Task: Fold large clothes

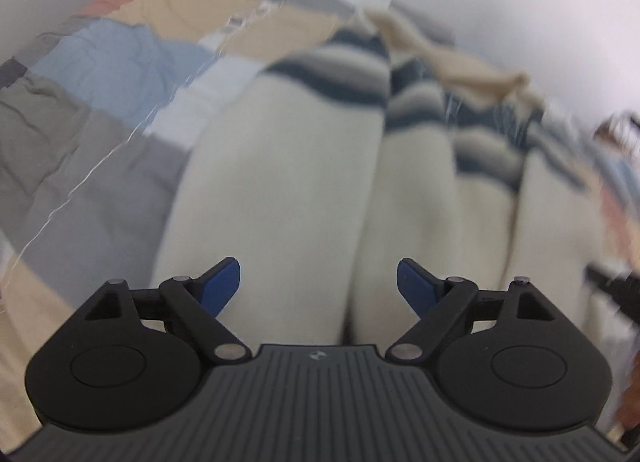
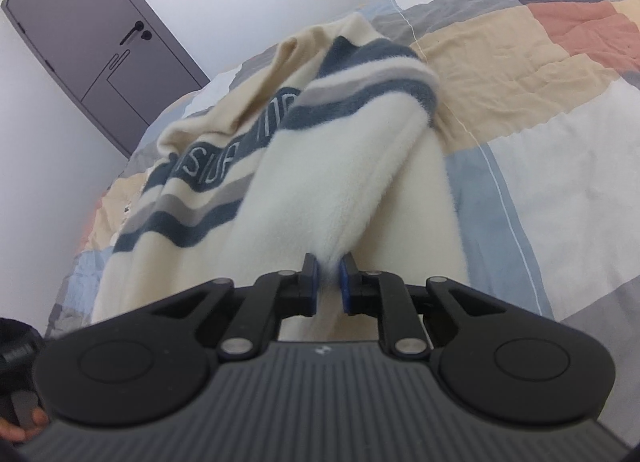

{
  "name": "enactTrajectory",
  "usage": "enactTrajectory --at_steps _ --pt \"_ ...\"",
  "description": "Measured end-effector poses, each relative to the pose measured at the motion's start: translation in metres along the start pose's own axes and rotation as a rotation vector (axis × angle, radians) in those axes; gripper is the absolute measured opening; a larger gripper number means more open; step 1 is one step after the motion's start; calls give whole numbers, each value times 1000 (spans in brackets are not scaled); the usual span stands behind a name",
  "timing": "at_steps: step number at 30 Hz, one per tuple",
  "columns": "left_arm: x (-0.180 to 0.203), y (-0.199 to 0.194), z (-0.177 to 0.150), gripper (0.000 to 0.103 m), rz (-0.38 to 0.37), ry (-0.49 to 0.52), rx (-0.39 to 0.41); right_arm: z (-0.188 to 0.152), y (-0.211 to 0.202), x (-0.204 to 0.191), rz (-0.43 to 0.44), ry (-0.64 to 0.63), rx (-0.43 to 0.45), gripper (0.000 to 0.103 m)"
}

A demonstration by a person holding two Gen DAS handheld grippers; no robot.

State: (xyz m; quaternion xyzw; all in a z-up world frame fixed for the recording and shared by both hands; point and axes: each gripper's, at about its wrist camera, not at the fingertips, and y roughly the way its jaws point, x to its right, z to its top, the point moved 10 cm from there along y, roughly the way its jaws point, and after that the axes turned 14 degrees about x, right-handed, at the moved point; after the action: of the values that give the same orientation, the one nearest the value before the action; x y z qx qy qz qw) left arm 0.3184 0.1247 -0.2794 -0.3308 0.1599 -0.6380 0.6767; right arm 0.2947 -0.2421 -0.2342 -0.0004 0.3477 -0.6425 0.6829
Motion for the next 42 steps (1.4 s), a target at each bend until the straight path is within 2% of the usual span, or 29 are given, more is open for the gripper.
enactTrajectory --at_steps 2,5,7,10,11,12,14,17,20,24,28,31,35,37,42 --pt "-2 7 -13 87 26 24 -53 -2 -3 -1 6 -5 -11 19" --pt "-4 21 -28 86 73 70 -109 -5 -7 -4 32 3 -32 31" --pt "-5 31 -33 80 112 115 -135 -6 -10 -8 51 4 -35 36" --pt "-9 31 -25 46 144 172 -153 -7 -13 -13 54 -18 -38 36" --pt "-11 27 -17 23 146 173 -155 -8 -14 -14 56 -22 -37 36" --pt "-15 21 -8 16 143 149 -151 -7 -14 -13 56 -22 -36 36" --pt "-23 3 18 14 139 89 -134 -7 -15 -11 60 -5 -38 36" --pt "-28 -27 67 13 134 67 -92 -5 -16 -6 55 49 -29 36" --pt "-22 -60 116 13 85 0 -52 -4 -14 -3 56 102 -28 36" --pt "12 -92 169 13 -19 -87 2 0 -11 -2 62 132 -24 36" --pt "81 -104 188 13 -166 -102 12 6 -12 3 65 160 -8 36" --pt "140 -102 181 13 -272 -63 22 12 -15 10 61 173 10 36" --pt "206 -70 131 13 -356 13 -52 24 -21 24 58 243 47 36" --pt "226 -46 107 13 -376 32 -87 28 -24 30 50 256 64 36" --pt "246 26 50 14 -374 52 -141 36 -31 44 20 239 103 36"
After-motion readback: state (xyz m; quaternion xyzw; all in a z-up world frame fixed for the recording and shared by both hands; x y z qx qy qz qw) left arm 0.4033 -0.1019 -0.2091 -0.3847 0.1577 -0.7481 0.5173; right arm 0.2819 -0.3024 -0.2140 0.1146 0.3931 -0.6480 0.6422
